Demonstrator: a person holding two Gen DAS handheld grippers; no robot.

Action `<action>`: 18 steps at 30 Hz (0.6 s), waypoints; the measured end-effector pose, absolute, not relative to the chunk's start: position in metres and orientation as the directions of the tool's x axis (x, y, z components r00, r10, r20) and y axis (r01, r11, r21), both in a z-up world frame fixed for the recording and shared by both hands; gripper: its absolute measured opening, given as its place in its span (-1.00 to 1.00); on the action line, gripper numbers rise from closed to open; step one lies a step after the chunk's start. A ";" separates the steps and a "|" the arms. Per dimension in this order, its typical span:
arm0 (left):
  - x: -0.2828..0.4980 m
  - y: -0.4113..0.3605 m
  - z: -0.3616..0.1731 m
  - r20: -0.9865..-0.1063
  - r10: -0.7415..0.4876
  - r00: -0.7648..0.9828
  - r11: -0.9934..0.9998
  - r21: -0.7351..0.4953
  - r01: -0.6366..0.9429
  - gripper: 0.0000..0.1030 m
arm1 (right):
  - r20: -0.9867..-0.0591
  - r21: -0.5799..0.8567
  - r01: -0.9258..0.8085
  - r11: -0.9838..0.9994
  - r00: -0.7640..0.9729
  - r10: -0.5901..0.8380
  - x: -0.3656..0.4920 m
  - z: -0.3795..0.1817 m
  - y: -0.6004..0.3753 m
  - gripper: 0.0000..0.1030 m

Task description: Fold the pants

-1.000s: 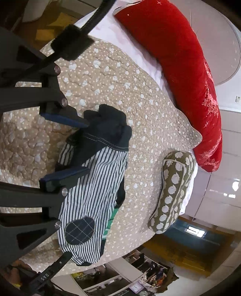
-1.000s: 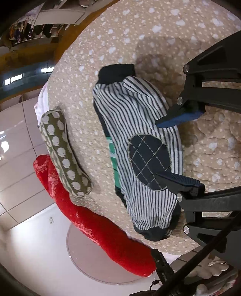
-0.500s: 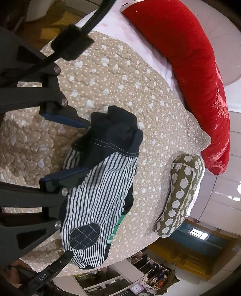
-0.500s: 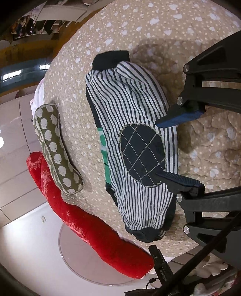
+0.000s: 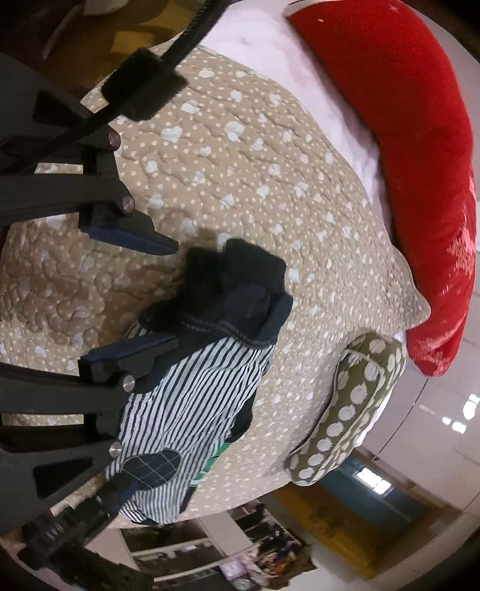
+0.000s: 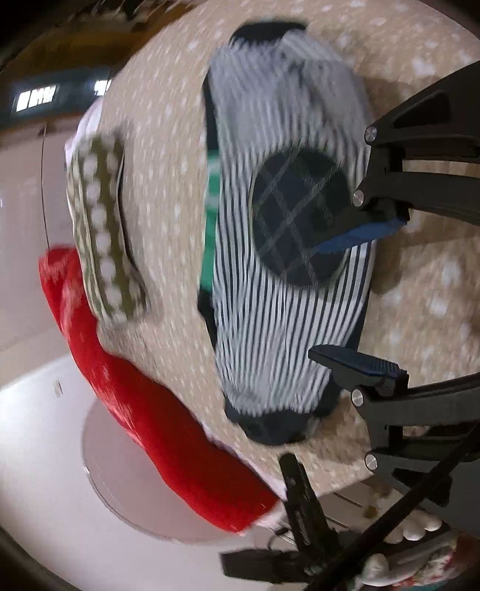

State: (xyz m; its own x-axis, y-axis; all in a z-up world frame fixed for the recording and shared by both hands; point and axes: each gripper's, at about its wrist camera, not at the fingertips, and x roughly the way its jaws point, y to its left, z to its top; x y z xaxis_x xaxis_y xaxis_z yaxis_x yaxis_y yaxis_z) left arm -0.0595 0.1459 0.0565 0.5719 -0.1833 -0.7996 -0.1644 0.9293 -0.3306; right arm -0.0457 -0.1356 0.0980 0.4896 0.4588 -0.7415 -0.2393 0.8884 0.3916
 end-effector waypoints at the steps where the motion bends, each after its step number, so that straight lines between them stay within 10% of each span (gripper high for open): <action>1: -0.060 0.149 0.056 -0.797 -0.188 0.574 0.925 -0.340 -0.170 -0.18 | -0.743 0.388 -0.269 0.882 0.476 0.471 -0.044 0.096 -0.125 0.10; 8: -0.062 0.163 0.052 -0.768 -0.279 0.576 0.873 -0.452 -0.181 -0.18 | -0.789 0.272 -0.424 0.864 0.415 0.452 -0.034 0.075 -0.067 0.09; 11: -0.062 0.166 0.053 -0.752 -0.308 0.582 0.856 -0.486 -0.175 -0.18 | -0.816 0.225 -0.460 0.859 0.393 0.424 -0.030 0.070 -0.057 -0.84; 18: -0.057 0.160 0.046 -0.715 -0.422 0.557 0.796 -0.587 -0.150 -0.15 | -0.754 0.281 -0.410 0.867 0.464 0.464 -0.024 0.096 -0.072 -0.92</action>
State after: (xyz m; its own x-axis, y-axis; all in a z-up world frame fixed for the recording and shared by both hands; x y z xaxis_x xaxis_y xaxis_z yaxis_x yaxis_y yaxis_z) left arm -0.0572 0.1600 0.0457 0.5566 -0.4223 -0.7155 -0.1505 0.7957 -0.5867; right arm -0.0240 -0.0725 0.0964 0.4643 0.4642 -0.7542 -0.4104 0.8674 0.2813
